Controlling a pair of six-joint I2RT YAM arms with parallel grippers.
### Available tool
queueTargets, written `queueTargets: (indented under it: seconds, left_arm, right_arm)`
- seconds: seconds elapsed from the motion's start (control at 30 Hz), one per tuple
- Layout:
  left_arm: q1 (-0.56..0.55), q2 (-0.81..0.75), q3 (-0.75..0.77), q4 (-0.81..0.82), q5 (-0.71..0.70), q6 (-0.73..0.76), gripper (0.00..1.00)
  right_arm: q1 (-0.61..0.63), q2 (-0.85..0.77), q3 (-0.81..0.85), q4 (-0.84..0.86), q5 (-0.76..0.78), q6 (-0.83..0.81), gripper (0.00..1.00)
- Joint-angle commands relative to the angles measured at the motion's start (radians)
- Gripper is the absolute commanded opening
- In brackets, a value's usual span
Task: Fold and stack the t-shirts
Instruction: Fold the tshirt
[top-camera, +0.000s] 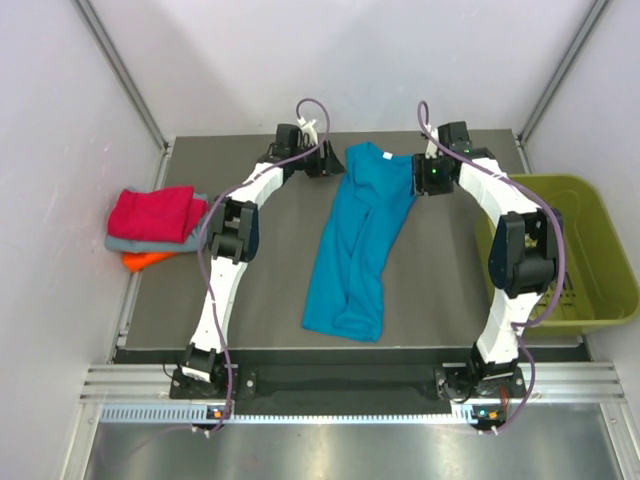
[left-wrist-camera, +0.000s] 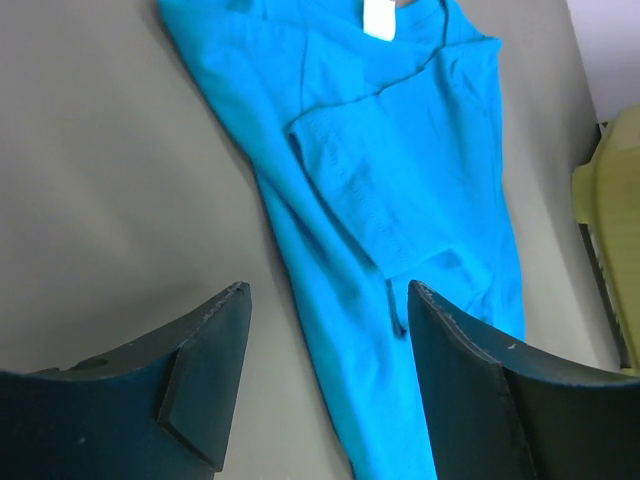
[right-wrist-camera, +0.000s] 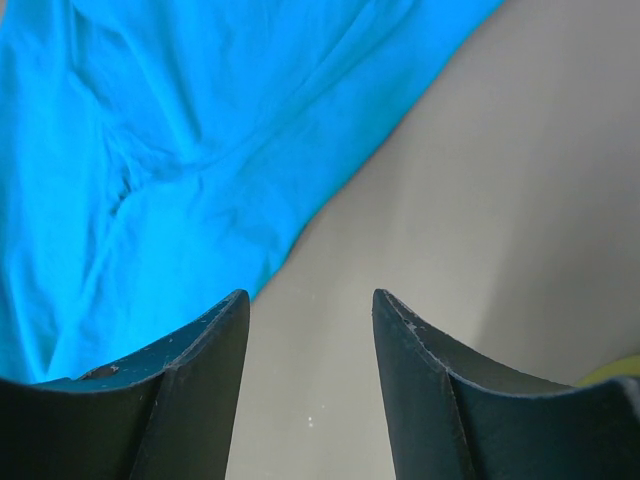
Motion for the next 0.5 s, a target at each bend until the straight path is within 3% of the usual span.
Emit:
queueTargets:
  seconds: [0.0,0.47]
  left_arm:
    - [0.000,0.023,0.039,0.088,0.044,-0.036,0.68]
    - [-0.039,0.130,0.101,0.124,0.019,-0.025,0.57]
  right_arm:
    - [0.021,-0.071,0.007,0.017,0.030,-0.022,0.53]
    - [0.021,-0.094,-0.025,0.020,0.061,-0.041,0.54]
